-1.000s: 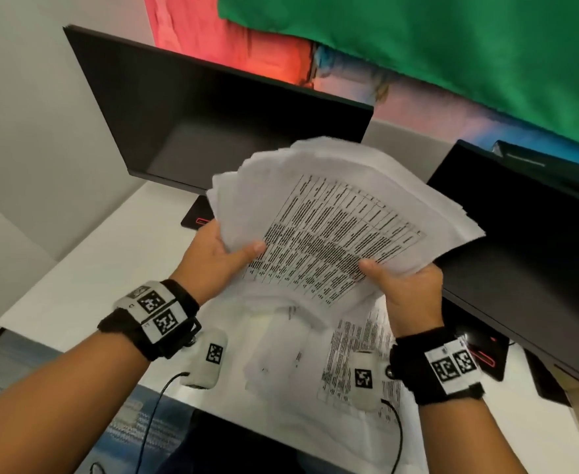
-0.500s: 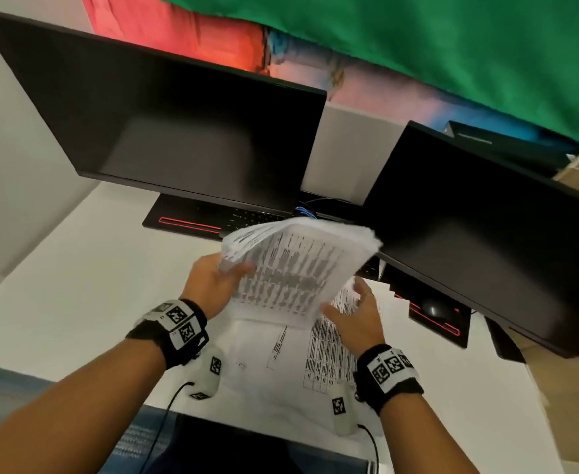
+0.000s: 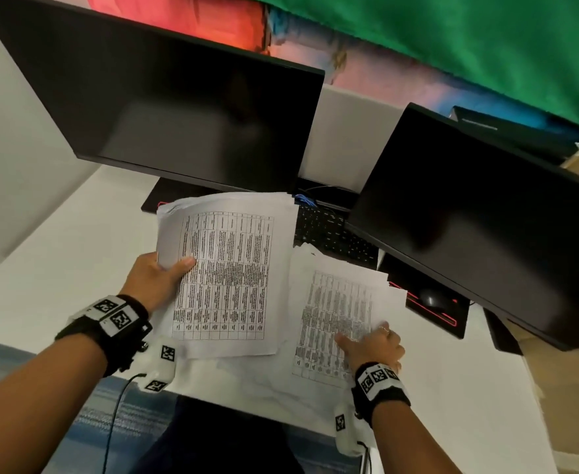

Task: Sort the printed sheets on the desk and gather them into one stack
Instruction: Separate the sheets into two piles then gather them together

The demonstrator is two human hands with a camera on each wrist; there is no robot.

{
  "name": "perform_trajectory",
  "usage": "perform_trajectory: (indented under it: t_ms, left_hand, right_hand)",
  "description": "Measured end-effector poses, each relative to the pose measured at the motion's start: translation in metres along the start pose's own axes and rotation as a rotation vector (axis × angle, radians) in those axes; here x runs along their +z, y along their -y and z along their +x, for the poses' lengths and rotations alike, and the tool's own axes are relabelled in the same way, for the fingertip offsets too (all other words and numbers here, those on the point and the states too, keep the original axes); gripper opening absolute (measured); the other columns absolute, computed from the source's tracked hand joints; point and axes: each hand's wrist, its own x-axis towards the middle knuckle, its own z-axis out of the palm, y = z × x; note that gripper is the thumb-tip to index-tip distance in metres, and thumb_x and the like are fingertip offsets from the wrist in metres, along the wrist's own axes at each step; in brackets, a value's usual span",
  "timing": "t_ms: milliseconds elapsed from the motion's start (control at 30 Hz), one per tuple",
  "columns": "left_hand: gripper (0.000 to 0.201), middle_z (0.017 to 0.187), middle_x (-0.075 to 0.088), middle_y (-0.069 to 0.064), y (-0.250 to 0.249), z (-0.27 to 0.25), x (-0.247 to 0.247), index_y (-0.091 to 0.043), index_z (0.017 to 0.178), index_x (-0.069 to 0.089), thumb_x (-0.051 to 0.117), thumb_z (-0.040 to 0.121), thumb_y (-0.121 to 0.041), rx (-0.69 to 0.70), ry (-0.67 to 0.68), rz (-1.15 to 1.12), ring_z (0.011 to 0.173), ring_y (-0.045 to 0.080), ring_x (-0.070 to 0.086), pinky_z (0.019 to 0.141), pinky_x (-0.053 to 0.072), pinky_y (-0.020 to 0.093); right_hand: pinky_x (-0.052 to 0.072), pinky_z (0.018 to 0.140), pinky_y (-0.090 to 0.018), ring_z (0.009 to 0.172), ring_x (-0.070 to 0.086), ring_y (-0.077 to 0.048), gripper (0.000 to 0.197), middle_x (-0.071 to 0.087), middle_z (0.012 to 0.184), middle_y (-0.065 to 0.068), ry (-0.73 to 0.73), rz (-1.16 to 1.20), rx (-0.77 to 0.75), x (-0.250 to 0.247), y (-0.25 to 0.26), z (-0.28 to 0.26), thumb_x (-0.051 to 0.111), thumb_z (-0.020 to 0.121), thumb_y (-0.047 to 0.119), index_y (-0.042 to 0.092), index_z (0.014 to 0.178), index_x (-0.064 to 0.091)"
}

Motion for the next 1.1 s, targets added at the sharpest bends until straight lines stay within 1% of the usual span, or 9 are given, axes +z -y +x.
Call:
perform_trajectory:
  t_ms: [100,167,300,467,533,633,833,1000,1100]
  left_hand:
    - [0.037,0.067,0.073,0.012,-0.001,-0.003,0.001,-0.003,0.085,0.068,0.071,0.085,-0.04,-0.06,-0.011,-0.025,0.064,0.036,0.066,0.064,0.058,0.038]
    - [0.035,0.048,0.065,-0.003,0.001,-0.002,-0.003,-0.005,0.081,0.067,0.07,0.086,-0.039,-0.074,-0.023,-0.014,0.049,0.018,0.061,0.052,0.05,0.026]
    - [0.08,0.069,0.066,0.026,0.013,0.005,-0.017,0.012,0.092,0.064,0.073,0.071,-0.065,-0.128,-0.024,-0.042,0.058,0.022,0.058,0.065,0.055,0.04]
    - [0.072,0.079,0.071,0.01,0.024,0.02,-0.019,0.002,0.1,0.065,0.081,0.065,-0.059,-0.299,0.115,-0.082,0.069,0.025,0.064,0.077,0.058,0.043]
    - [0.06,0.074,0.072,0.009,0.024,0.02,-0.014,0.0,0.097,0.065,0.072,0.077,-0.057,-0.308,0.173,0.08,0.06,0.025,0.062,0.062,0.054,0.033]
    - [0.05,0.096,0.072,0.011,0.033,0.028,-0.001,-0.001,0.111,0.067,0.066,0.088,-0.045,-0.309,0.202,0.214,0.08,0.027,0.065,0.075,0.053,0.035]
    - [0.045,0.097,0.071,0.014,0.051,0.04,0.01,0.001,0.112,0.065,0.071,0.087,-0.036,-0.322,0.222,0.326,0.076,0.025,0.065,0.06,0.047,0.028]
    - [0.04,0.112,0.07,0.012,0.051,0.044,0.015,-0.003,0.122,0.063,0.057,0.096,-0.034,-0.232,0.22,0.215,0.093,0.027,0.065,0.07,0.051,0.03]
    - [0.071,0.118,0.067,0.015,0.049,0.05,0.006,-0.003,0.123,0.063,0.039,0.093,-0.063,-0.364,0.234,-0.011,0.1,0.029,0.064,0.091,0.049,0.036]
  right_hand:
    - [0.043,0.107,-0.051,0.138,0.038,-0.036,0.13,0.029,0.153,-0.016,0.056,0.075,0.019,0.002,0.012,-0.002,0.087,0.066,0.05,0.01,0.158,0.005]
    - [0.05,0.101,-0.048,0.132,0.049,-0.037,0.124,0.04,0.149,-0.019,0.073,0.211,0.057,0.0,0.017,-0.001,0.09,0.068,0.037,0.01,0.158,0.009]
    - [0.056,0.088,-0.041,0.111,0.065,-0.038,0.071,0.064,0.126,-0.02,0.003,0.384,0.086,-0.013,0.013,-0.001,0.082,0.08,0.021,0.006,0.139,0.046]
    - [0.053,0.08,-0.032,0.088,0.067,-0.031,0.021,0.066,0.092,-0.006,-0.064,0.466,-0.087,-0.039,0.014,-0.011,0.069,0.091,0.018,0.006,0.107,0.064]
    - [0.059,0.077,-0.037,0.077,0.067,-0.025,0.008,0.069,0.09,-0.005,-0.089,0.47,-0.173,-0.051,0.02,-0.019,0.066,0.093,0.019,0.015,0.099,0.062]
    - [0.062,0.068,-0.043,0.071,0.067,-0.02,0.02,0.066,0.081,0.001,-0.215,0.44,-0.318,-0.079,0.037,-0.038,0.065,0.094,0.016,0.03,0.082,0.055]
    - [0.057,0.075,-0.039,0.08,0.067,-0.027,0.012,0.067,0.081,0.001,-0.515,0.485,-0.537,-0.169,0.078,-0.085,0.072,0.088,0.02,0.026,0.091,0.062]
    - [0.056,0.062,-0.021,0.078,0.068,-0.004,0.017,0.069,0.088,0.011,-0.305,0.743,-0.525,-0.176,0.11,-0.106,0.072,0.088,0.011,0.018,0.102,0.067]
    - [0.056,0.064,-0.022,0.084,0.069,-0.007,0.021,0.072,0.095,0.006,-0.122,0.762,-0.429,-0.117,0.129,-0.092,0.071,0.088,0.009,0.017,0.108,0.068]
